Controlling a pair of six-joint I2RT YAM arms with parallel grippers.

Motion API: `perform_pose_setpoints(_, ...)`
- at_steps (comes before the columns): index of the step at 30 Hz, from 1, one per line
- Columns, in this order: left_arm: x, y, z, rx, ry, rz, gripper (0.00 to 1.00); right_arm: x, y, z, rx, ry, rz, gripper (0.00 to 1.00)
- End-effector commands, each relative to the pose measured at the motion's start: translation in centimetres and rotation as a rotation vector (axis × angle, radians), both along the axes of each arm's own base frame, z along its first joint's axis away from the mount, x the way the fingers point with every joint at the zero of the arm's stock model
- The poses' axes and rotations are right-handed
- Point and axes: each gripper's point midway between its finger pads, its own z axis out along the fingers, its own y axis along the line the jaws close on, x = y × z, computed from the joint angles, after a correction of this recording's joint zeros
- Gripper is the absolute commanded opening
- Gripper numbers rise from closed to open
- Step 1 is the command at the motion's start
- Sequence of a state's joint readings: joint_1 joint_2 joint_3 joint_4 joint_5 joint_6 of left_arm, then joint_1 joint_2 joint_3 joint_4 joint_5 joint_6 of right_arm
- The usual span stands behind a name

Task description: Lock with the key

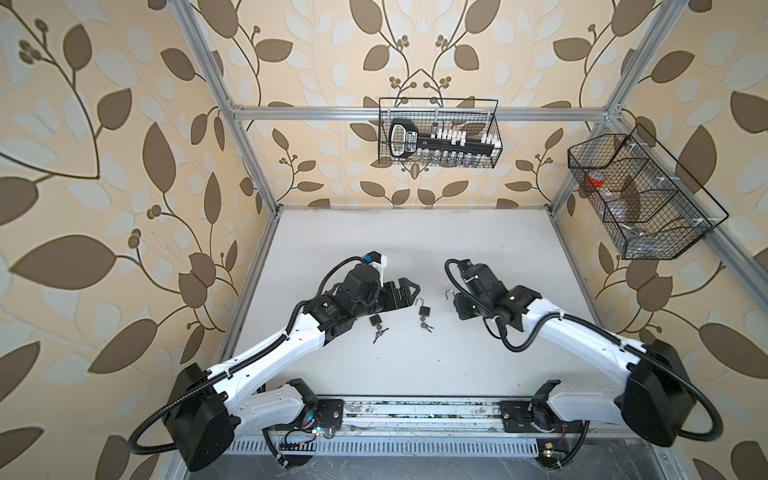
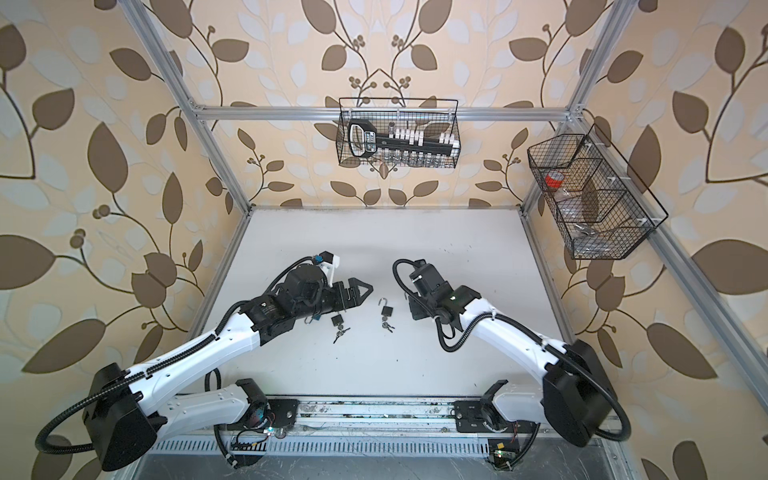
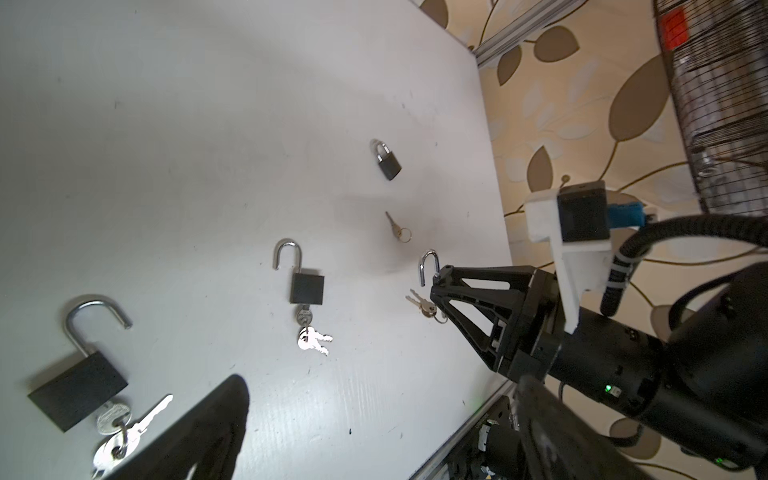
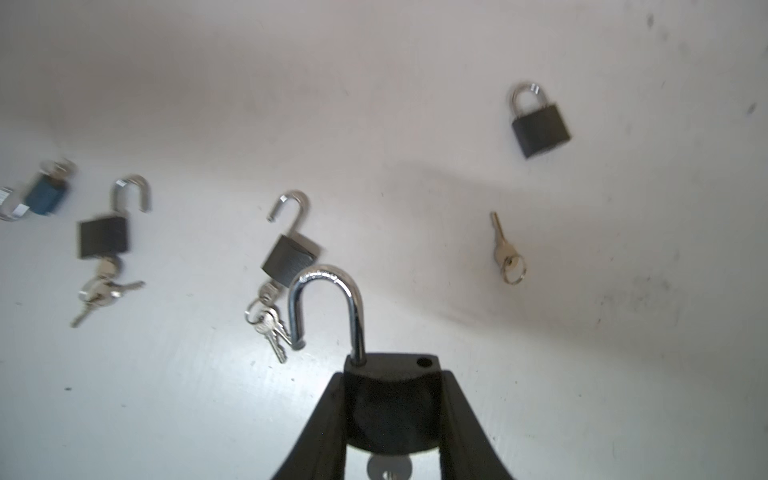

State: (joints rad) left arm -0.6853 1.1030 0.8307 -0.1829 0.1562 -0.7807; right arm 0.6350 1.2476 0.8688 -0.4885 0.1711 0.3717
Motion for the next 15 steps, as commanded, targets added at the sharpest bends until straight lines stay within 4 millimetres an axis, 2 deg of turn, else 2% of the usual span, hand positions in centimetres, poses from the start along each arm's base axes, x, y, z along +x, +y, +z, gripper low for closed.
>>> perform_pose_setpoints(1,0.7,0.7,3.2,0.005,-0.094,0.010,0.99,0.7,0.0,4.5,0.091,-0.178,-0.008,0.00)
perform_pose_setpoints(5,1.0,-0.2,5.5,-0.035,-0.149,-0.034,0.96,0.6,-0.3,8.3,0.194,-0.358,-0.004,0.00)
perform_pose_setpoints(9,1.0,-2.4,7.5,-0.076,-0.210,-0.154,0.94,0.1,-1.1,11.2,0.281,-0.517,-0.015,0.00)
perform_pose_setpoints(11,0.8,-3.7,8.6,-0.094,-0.237,-0.230,0.89,-0.3,-1.0,12.5,0.324,-0.559,0.011,0.00)
perform_pose_setpoints(13,0.6,-4.9,9.6,-0.104,-0.261,-0.309,0.82,-0.8,-0.4,13.3,0.329,-0.549,0.058,0.00)
perform_pose_setpoints(15,0.2,-5.8,10.3,-0.103,-0.274,-0.381,0.79,-1.7,1.2,13.2,0.306,-0.519,0.193,0.00)
